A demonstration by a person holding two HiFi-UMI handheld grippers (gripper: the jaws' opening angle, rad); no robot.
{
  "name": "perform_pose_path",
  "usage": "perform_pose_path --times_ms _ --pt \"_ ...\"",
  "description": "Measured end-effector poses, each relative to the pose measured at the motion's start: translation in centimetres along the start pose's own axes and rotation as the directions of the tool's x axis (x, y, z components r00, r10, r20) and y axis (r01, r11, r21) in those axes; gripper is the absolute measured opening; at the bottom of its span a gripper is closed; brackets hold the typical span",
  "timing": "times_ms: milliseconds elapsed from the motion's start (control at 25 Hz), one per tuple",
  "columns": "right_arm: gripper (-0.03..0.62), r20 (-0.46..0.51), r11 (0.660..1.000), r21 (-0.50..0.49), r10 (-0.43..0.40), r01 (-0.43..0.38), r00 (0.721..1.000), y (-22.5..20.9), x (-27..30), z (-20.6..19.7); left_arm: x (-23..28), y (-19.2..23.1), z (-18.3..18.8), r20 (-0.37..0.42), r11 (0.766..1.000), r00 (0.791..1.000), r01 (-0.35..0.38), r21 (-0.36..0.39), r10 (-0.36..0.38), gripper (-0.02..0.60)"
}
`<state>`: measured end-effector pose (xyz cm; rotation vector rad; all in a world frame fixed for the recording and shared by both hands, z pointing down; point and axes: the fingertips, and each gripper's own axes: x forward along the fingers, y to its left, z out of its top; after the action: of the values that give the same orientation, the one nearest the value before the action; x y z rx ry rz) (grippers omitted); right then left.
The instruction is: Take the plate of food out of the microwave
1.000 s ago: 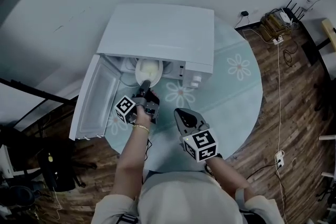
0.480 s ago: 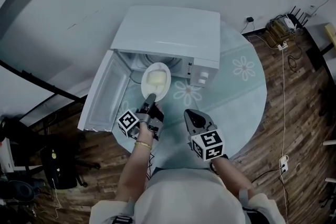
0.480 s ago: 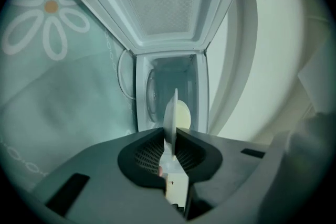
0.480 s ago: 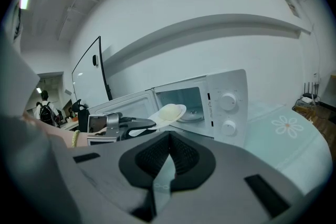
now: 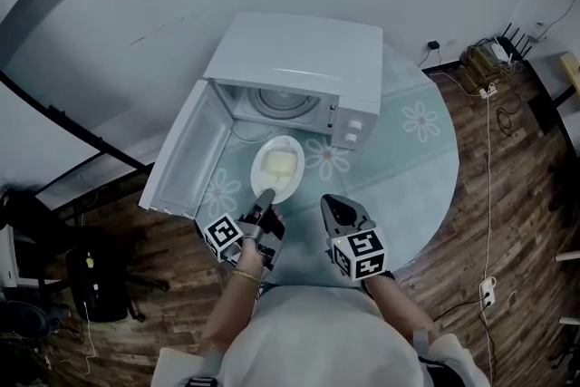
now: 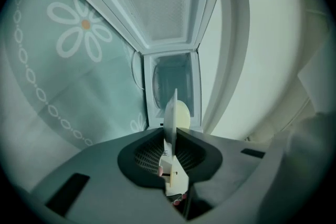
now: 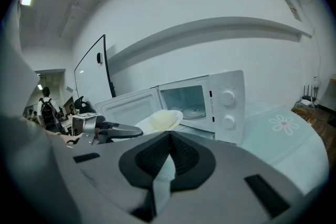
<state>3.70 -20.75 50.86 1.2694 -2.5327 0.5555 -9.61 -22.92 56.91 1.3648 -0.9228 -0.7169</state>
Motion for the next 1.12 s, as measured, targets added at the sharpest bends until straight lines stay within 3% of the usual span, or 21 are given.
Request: perform_pose_path --times_ms 600,1120 --pt "0.006 -0.003 1.0 -0.006 -0.002 0.002 1.0 0.3 -1.3 -1.3 -5.0 0.1 -3.0 -0.033 0.999 0.999 0.035 -0.014 -0.035 0.057" --pt "0.006 0.008 1.0 -0.017 -0.018 0.019 1.0 0.0 -0.7 -0.5 -4.5 -0.7 -3.7 -0.057 0.997 0.996 0.069 -0.018 -0.07 0.058"
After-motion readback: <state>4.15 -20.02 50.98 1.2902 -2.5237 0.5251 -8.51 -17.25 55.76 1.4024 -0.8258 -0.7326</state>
